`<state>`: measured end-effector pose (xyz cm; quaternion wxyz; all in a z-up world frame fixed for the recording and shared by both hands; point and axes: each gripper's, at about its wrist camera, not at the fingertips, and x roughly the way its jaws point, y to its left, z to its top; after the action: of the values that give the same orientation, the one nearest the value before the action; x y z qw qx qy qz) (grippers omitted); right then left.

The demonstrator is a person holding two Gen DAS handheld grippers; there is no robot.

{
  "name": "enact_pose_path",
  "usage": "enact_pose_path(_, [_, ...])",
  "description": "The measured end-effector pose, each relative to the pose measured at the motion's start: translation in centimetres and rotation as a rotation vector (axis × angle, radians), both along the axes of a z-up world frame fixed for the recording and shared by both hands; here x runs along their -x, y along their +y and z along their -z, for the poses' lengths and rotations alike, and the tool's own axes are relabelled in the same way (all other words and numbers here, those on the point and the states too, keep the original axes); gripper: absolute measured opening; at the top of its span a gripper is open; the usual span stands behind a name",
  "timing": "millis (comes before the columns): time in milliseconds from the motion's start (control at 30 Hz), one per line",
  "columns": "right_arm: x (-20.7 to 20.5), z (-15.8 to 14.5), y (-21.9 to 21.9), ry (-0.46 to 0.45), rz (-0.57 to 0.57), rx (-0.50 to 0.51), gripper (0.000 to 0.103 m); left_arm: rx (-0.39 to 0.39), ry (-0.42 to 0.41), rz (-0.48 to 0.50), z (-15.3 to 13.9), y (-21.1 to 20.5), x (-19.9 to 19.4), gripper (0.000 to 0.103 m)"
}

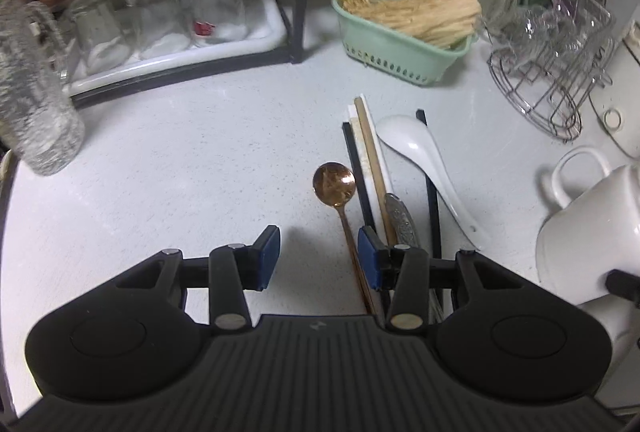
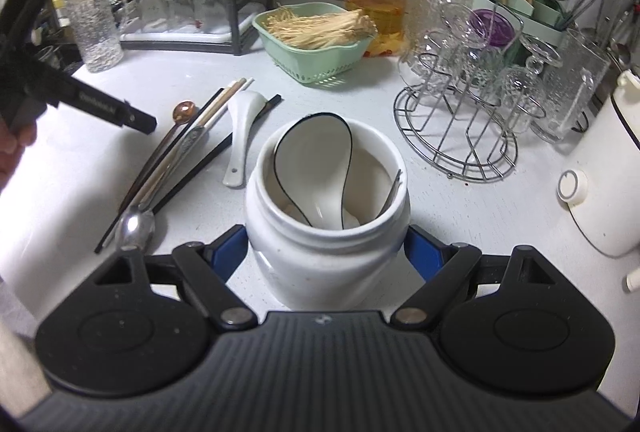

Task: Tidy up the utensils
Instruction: 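Withdraw the left tool and move it down over the utensil row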

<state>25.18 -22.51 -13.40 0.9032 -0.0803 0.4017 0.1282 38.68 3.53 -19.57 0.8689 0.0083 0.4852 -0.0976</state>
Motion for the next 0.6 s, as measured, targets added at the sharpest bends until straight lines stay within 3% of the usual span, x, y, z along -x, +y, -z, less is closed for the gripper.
enact_pose_path(300, [0.0,-0.1,0.7,0.034,0.112,0.005,0.087,-0.056,-0.045,0.111,1.6,-2.1,-1.8,0.047])
enact_pose_path(600, [-0.2,-0.2,1.3,0.05,0.136,0.028,0.087,-0.024,-0.057,0.089,1.9,-1.9,-3.2,0.041])
